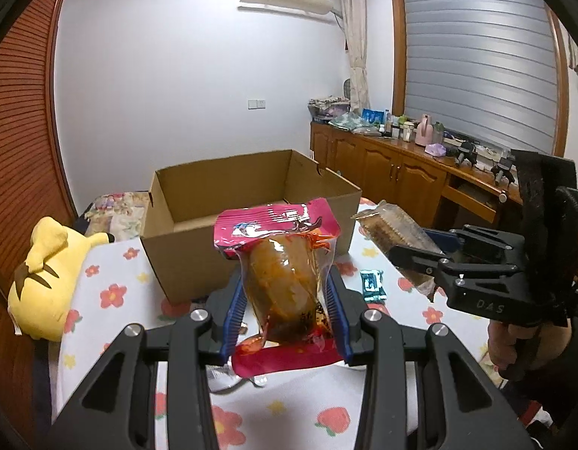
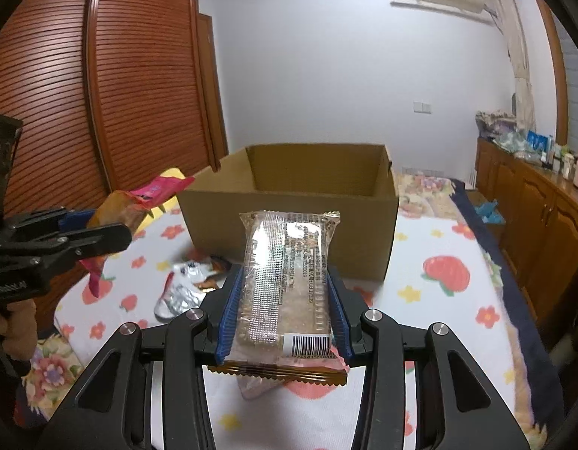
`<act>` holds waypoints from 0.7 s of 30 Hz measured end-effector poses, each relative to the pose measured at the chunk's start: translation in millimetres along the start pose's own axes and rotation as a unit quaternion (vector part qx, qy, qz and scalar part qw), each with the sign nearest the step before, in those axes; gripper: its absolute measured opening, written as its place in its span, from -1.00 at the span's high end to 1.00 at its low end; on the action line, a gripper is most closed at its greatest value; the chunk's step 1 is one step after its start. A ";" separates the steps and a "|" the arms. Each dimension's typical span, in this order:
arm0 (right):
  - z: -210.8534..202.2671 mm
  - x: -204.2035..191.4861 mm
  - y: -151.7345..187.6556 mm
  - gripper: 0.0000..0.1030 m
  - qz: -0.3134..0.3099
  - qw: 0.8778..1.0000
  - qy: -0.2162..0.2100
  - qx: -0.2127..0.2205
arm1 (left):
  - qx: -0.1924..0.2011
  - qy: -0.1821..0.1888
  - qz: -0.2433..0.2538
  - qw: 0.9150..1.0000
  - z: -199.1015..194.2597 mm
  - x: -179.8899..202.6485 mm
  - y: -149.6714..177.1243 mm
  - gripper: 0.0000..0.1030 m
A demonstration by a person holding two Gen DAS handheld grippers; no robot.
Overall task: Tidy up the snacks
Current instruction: 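Carry the pink snack and the clear bar over the box with both tools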
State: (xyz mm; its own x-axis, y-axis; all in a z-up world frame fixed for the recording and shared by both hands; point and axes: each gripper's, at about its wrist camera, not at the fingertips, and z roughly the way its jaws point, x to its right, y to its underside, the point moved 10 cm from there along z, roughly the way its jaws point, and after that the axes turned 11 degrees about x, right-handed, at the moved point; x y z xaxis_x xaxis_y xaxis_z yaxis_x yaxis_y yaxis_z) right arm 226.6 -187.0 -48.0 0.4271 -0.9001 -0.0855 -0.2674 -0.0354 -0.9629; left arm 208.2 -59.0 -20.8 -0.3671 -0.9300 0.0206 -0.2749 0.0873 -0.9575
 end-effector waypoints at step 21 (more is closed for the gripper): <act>70.4 26.0 -49.0 0.17 -0.007 1.000 -0.014 -0.003 | -0.014 -0.032 -0.011 0.999 82.6 -56.9 -34.1 0.23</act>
State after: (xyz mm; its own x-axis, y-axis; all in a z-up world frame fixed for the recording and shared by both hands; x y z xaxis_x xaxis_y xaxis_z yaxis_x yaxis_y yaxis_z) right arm 311.6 -178.1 -21.0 0.4554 -0.8867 -0.0792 -0.2658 -0.0505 -0.9627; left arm 311.9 -38.5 -13.1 -0.3039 -0.9524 0.0233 -0.3077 0.0750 -0.9485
